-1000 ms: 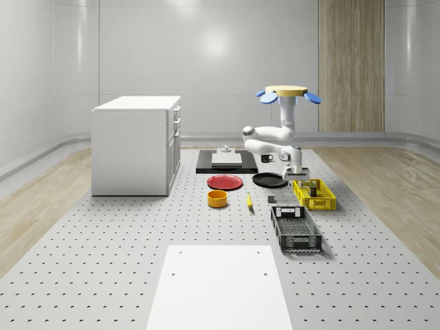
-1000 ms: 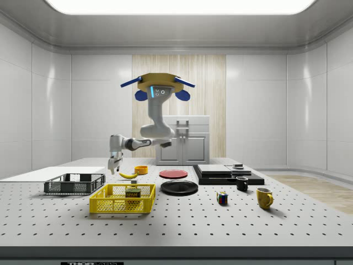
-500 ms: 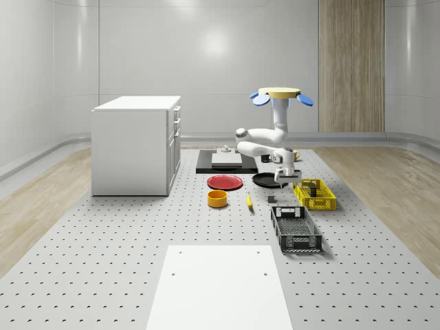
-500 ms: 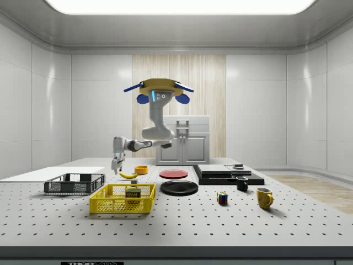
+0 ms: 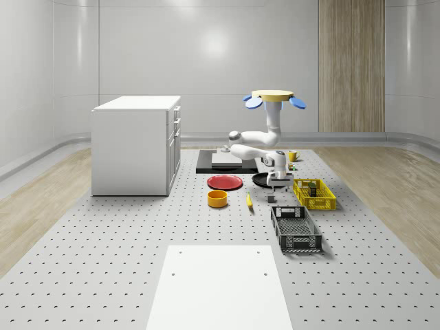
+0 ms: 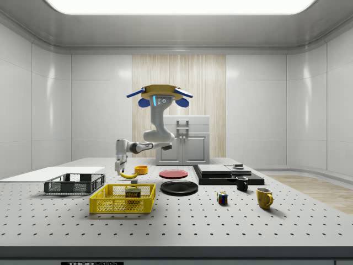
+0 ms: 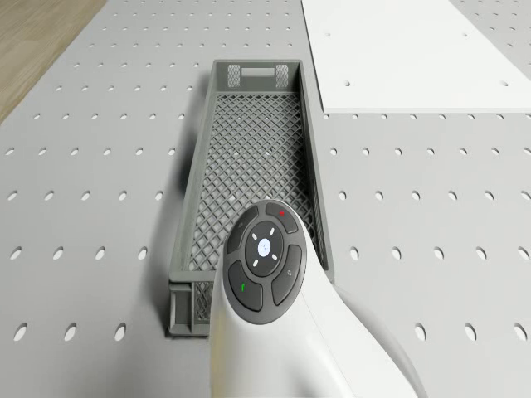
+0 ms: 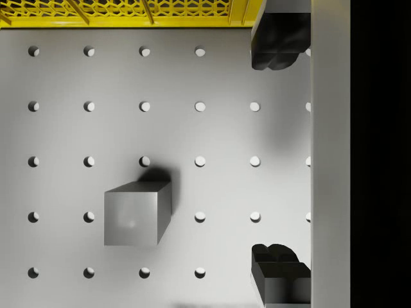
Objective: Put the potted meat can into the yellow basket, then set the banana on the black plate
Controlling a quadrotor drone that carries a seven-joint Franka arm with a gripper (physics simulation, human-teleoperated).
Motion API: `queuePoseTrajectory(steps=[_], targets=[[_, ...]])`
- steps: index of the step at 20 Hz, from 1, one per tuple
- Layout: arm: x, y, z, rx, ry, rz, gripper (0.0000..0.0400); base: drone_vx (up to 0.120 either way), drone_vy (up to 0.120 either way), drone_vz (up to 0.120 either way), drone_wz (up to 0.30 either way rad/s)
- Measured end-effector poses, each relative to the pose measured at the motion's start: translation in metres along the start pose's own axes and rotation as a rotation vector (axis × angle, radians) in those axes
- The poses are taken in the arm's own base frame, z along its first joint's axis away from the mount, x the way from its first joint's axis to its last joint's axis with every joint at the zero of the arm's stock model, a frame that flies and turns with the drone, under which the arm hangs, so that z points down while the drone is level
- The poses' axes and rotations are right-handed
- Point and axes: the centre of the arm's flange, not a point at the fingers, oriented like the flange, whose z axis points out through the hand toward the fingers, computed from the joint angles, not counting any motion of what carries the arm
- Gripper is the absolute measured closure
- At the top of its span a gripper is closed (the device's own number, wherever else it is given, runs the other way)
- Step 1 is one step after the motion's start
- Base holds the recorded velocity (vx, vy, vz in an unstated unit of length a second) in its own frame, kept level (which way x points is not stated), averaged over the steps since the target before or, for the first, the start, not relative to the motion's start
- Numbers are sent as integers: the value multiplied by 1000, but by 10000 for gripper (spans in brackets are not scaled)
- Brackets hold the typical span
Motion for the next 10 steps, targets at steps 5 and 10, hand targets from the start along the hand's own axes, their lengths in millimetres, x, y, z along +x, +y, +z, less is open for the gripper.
queuePoseTrajectory(steps=[5,10], targets=[[0,0,0,0,0,0,0,0,-120,-104,0],[0,0,0,0,0,0,0,0,-120,0,0]])
